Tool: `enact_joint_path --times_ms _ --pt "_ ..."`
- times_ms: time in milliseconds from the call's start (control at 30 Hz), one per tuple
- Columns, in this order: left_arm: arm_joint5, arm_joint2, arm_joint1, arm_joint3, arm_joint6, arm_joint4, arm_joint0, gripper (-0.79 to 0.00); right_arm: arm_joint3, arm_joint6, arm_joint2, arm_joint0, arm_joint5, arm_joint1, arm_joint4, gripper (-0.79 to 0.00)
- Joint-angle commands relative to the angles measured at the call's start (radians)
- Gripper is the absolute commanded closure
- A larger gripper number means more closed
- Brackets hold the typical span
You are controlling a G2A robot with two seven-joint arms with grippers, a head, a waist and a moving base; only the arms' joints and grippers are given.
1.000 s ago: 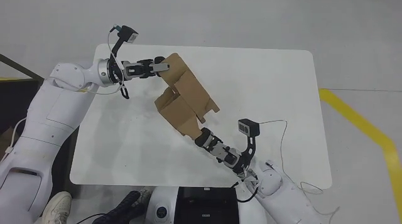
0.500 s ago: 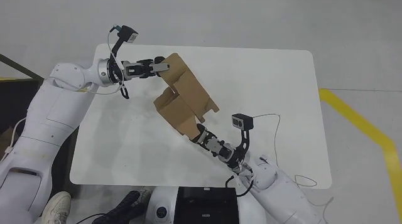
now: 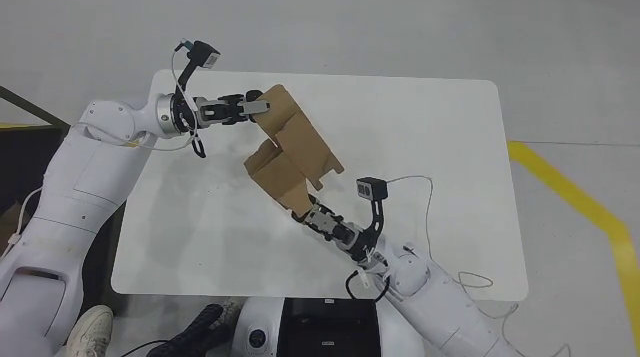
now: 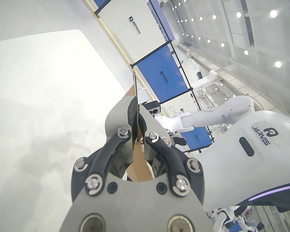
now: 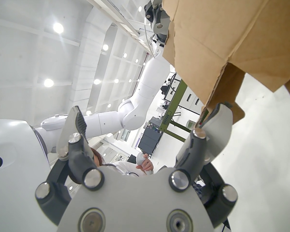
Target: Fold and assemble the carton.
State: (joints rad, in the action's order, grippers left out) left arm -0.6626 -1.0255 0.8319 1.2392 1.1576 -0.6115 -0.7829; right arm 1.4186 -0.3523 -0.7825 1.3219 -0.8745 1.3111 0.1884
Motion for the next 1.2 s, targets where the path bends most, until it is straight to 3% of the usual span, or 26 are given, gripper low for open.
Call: enact_joint_path --times_ms 0,167,367,633,667,700,733,967,1167 --pt "0.0 0.0 0.0 0.0 0.0 0.0 0.0 0.0 -0.007 0.014 0.0 -0.003 0.006 0.003 -0.016 -0.185" --pt "0.0 0.0 0.0 0.0 0.0 0.0 0.0 0.0 -0.019 0.049 -0.002 -0.003 0.029 0.009 -0.059 -0.132" --pt "0.0 0.0 0.0 0.0 0.0 0.0 0.0 0.0 -0.016 0.071 -0.006 0.004 0.041 0.014 -0.088 -0.009" --pt "0.0 0.0 0.0 0.0 0.0 0.0 0.0 0.0 -0.002 0.099 -0.017 0.013 0.055 0.018 -0.127 0.0" --pt "0.0 0.0 0.0 0.0 0.0 0.0 0.0 -0.105 0.002 0.101 -0.021 0.016 0.054 0.017 -0.134 0.0" --pt "0.0 0.0 0.0 0.0 0.0 0.0 0.0 -0.391 0.008 0.103 -0.026 0.021 0.052 0.016 -0.14 0.0" --pt "0.0 0.0 0.0 0.0 0.0 0.0 0.0 -0.785 0.014 0.105 -0.033 0.026 0.049 0.014 -0.147 0.0" --pt "0.0 0.0 0.0 0.0 0.0 0.0 0.0 -0.785 0.08 0.072 -0.108 0.07 0.06 -0.01 -0.193 0.0" --pt "0.0 0.0 0.0 0.0 0.0 0.0 0.0 -0.785 0.149 -0.052 -0.194 0.101 0.111 -0.043 -0.232 0.0"
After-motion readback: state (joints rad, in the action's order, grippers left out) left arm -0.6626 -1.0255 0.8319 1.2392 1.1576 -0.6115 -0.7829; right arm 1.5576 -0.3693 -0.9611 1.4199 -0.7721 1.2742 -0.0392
